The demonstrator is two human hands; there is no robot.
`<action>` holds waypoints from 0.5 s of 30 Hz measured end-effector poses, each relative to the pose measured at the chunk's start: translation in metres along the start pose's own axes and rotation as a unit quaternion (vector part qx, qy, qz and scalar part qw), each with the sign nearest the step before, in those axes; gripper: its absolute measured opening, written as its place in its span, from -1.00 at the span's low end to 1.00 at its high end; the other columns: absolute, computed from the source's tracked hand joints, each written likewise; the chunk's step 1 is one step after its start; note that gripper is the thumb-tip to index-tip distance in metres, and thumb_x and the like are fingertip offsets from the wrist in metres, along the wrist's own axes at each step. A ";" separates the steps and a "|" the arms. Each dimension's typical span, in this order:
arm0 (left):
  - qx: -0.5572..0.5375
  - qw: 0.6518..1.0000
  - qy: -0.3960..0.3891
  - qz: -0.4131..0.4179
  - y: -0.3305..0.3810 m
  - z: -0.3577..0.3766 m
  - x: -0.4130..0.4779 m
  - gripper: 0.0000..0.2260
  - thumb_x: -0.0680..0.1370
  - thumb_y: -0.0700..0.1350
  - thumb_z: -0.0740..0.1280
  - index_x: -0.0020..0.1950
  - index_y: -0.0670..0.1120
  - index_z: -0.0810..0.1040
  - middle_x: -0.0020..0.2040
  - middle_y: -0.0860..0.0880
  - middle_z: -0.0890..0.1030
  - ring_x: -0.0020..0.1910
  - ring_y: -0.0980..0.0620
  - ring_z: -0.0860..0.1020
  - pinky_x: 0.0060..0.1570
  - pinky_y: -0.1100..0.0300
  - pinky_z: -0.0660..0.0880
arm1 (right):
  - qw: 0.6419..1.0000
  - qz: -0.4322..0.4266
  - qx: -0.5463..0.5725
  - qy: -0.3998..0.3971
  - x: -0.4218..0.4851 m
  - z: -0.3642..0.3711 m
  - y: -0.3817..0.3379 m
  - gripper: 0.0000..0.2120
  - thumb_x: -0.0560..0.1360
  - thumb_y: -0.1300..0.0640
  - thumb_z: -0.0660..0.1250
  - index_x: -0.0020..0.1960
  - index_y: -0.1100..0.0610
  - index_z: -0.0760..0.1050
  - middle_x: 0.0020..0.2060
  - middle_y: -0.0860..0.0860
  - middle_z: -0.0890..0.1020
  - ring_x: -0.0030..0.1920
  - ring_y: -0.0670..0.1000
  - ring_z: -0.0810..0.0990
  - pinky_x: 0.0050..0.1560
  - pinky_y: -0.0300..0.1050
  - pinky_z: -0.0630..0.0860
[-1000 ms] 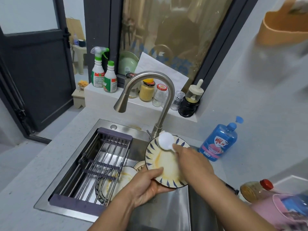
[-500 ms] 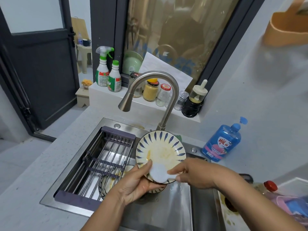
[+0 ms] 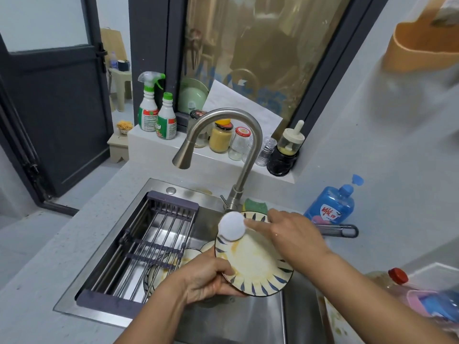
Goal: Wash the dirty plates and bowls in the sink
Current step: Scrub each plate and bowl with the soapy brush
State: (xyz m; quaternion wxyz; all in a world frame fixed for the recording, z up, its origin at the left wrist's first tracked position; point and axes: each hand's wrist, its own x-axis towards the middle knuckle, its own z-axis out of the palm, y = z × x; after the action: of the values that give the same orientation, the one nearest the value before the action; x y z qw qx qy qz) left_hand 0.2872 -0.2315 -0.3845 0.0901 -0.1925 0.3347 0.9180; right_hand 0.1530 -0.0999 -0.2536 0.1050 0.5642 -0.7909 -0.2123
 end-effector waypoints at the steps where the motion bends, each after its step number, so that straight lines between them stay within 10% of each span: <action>1: 0.000 1.000 0.006 0.005 0.001 -0.002 0.000 -0.48 0.50 -0.57 0.11 0.39 -0.23 0.43 0.26 -0.29 0.63 0.17 -0.39 0.62 -0.02 -0.45 0.55 | 1.000 0.015 0.009 -0.003 -0.001 0.002 0.002 -0.38 0.53 0.14 0.40 0.49 -0.26 0.33 -0.11 0.03 0.48 -0.16 0.12 0.60 -0.29 -0.05 0.26; 9: -0.051 0.983 0.128 0.119 0.009 0.002 0.009 -0.66 0.67 -0.29 0.25 0.44 -0.10 0.38 0.27 -0.22 0.63 0.11 -0.27 0.68 -0.11 -0.32 0.64 | 0.957 0.134 0.159 -0.204 -0.024 0.016 0.010 -0.73 0.67 0.10 0.15 0.27 -0.21 0.43 0.20 0.02 0.61 0.14 0.12 0.61 0.04 0.00 0.57; 15: -0.161 0.967 0.146 0.135 0.015 0.008 0.017 -0.64 0.72 -0.06 0.17 0.48 -0.17 0.38 0.24 -0.29 0.64 0.13 -0.30 0.67 -0.10 -0.21 0.66 | 0.866 0.241 0.433 -0.061 -0.017 0.033 -0.008 -0.67 0.67 -0.03 0.20 0.42 -0.17 0.48 0.18 -0.06 0.67 0.12 0.01 0.63 0.11 -0.04 0.56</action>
State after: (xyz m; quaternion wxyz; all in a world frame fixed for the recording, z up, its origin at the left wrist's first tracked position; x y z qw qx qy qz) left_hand 0.2647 -0.2375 -0.3775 -0.1164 -0.2891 0.2145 0.9257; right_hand 0.1526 -0.0788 -0.2854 -0.1506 0.3311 -0.9194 0.1499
